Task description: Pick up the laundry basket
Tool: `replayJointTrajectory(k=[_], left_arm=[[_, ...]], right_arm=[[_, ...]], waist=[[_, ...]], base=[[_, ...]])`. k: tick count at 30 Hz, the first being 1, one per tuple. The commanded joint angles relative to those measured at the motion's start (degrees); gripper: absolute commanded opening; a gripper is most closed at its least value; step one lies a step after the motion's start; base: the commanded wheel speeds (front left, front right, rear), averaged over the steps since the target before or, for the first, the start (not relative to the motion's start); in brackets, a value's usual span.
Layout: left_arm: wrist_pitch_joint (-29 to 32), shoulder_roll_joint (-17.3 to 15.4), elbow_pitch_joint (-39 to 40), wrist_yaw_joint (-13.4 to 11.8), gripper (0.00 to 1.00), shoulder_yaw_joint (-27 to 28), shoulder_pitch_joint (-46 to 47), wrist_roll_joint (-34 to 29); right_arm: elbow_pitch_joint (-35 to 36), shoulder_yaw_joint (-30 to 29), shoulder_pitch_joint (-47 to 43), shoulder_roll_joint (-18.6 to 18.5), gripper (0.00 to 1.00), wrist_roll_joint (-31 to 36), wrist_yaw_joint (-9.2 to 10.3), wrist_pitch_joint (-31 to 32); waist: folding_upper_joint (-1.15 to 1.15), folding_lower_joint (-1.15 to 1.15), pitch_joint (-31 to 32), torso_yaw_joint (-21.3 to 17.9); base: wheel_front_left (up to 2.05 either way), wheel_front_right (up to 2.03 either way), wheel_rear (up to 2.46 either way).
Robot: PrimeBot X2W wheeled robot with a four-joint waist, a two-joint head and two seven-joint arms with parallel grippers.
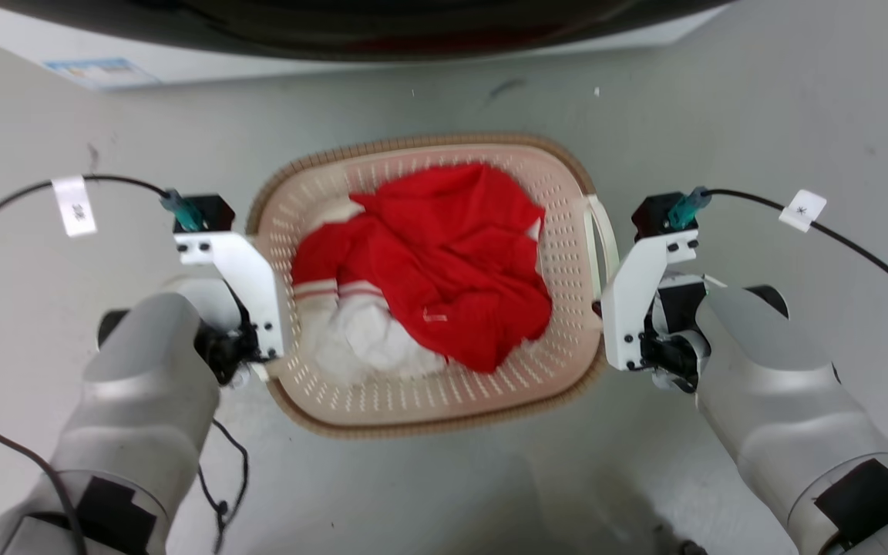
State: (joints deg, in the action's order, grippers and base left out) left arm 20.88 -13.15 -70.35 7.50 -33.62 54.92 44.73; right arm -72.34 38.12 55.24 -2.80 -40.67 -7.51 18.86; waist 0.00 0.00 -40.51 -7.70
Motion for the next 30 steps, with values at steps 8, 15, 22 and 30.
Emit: replayJointTrajectory(k=[8, 15, 22, 30], left_arm=[[3.8, 1.8, -0.4, 0.0, 0.0, -1.0, -3.1, 2.7], [7.6, 2.4, -0.1, 0.1, 0.0, -2.1, -5.5, 5.0], [11.0, 2.7, -0.2, 0.1, 0.0, -2.5, -8.0, 7.2], [14.4, 3.0, -1.0, 0.1, 0.0, -2.8, -11.4, 9.5]], right_arm=[[-1.1, 0.9, -2.7, 0.0, 0.0, -0.9, 0.03, 5.4], [-1.3, 1.2, -4.5, -0.2, 0.0, -1.7, 0.02, 10.8], [-1.4, 1.3, -6.6, -0.3, 0.0, -2.2, 0.02, 16.1], [-1.4, 0.9, -9.5, -0.4, 0.0, -2.4, 0.02, 21.1]], waist=[[0.0, 0.0, 9.2, 0.7], [0.0, 0.0, 15.5, 0.7], [0.0, 0.0, 21.5, 1.0], [0.0, 0.0, 28.1, 1.1]], base=[[0.0, 0.0, 0.0], [0.0, 0.0, 0.0], [0.0, 0.0, 0.0], [0.0, 0.0, 0.0]])
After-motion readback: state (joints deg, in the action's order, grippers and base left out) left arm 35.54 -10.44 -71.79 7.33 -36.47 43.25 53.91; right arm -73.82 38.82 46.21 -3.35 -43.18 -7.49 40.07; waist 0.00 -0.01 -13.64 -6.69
